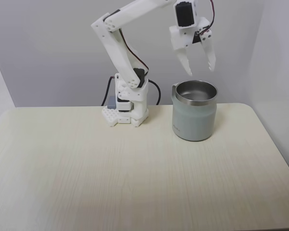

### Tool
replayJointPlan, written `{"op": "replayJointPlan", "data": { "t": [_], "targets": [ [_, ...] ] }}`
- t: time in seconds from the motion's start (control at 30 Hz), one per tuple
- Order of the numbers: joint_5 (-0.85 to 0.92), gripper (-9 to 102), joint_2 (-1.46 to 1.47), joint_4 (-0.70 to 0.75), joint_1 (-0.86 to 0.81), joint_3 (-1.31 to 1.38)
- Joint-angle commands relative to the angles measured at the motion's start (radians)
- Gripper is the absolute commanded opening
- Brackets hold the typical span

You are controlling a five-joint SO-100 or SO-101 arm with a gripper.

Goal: Grasp a dressing and put it in the cup.

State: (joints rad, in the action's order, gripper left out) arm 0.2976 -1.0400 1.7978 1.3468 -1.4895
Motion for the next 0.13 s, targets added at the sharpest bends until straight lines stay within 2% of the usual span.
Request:
{"op": "replayJointPlan", "data": {
  "t": [0.0,0.1],
  "targets": [
    [-0.006,19,-0.003,0.029,-0.005,-0.037],
    [0.000,19,-0.002,0.029,-0.009,-0.035]
  ]
}}
